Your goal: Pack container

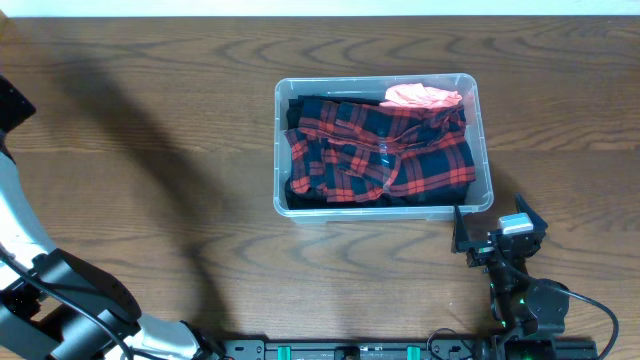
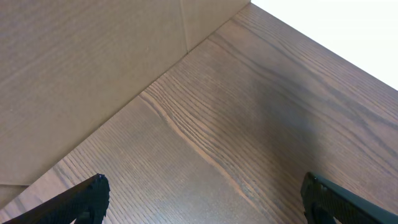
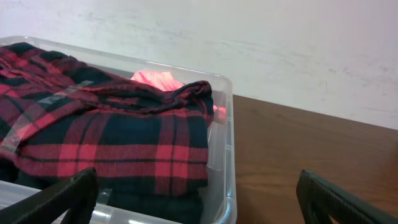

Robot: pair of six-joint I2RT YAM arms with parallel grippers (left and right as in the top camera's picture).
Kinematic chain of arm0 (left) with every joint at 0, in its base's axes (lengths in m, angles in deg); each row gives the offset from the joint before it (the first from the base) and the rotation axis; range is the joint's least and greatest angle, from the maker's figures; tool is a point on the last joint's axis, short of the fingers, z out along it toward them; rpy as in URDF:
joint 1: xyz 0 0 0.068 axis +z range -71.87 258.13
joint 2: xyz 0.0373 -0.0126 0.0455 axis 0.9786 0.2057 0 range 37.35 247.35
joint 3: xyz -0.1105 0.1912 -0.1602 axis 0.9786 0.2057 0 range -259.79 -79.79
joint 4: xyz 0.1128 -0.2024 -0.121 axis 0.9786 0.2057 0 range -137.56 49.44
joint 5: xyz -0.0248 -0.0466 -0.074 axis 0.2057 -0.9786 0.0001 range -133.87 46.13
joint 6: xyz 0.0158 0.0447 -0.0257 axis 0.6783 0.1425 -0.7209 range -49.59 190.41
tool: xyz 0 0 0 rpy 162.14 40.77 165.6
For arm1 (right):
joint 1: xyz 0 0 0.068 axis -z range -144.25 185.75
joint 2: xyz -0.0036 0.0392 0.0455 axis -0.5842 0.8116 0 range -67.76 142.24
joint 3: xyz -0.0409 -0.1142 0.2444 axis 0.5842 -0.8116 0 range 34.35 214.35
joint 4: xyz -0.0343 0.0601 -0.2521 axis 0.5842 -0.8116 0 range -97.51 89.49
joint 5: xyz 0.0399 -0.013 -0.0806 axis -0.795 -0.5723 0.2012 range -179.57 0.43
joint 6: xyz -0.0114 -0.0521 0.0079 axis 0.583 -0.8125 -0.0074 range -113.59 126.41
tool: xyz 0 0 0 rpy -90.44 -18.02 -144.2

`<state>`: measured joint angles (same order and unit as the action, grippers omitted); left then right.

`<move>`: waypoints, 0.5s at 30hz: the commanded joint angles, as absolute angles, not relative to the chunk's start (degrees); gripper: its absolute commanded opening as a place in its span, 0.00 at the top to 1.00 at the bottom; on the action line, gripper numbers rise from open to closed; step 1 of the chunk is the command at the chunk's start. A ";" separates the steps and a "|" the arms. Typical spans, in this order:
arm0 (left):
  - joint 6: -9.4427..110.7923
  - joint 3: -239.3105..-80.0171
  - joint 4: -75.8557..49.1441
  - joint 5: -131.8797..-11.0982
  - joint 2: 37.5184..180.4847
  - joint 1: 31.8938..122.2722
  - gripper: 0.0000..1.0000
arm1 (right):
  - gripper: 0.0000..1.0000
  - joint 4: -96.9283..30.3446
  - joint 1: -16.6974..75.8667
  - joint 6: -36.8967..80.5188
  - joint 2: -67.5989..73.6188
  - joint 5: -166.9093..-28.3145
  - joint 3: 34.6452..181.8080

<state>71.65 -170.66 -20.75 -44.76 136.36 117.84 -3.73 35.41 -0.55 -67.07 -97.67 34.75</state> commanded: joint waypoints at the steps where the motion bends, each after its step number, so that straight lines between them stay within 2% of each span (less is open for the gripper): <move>1: 70.95 -171.09 -20.65 -44.45 136.20 117.99 0.02 | 0.01 -3.95 35.02 -1.38 -67.49 -97.93 34.65; 12: 70.95 -171.09 -20.65 -44.45 136.20 117.99 0.02 | 0.01 -3.95 34.99 -1.27 -67.49 -98.02 34.65; 15: 70.95 -171.09 -20.65 -44.45 136.20 117.99 0.02 | 0.01 -3.97 34.69 2.27 -67.51 -97.95 34.65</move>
<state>71.65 -170.66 -20.75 -44.76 136.36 117.84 -3.73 35.39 -0.16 -67.07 -97.67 34.75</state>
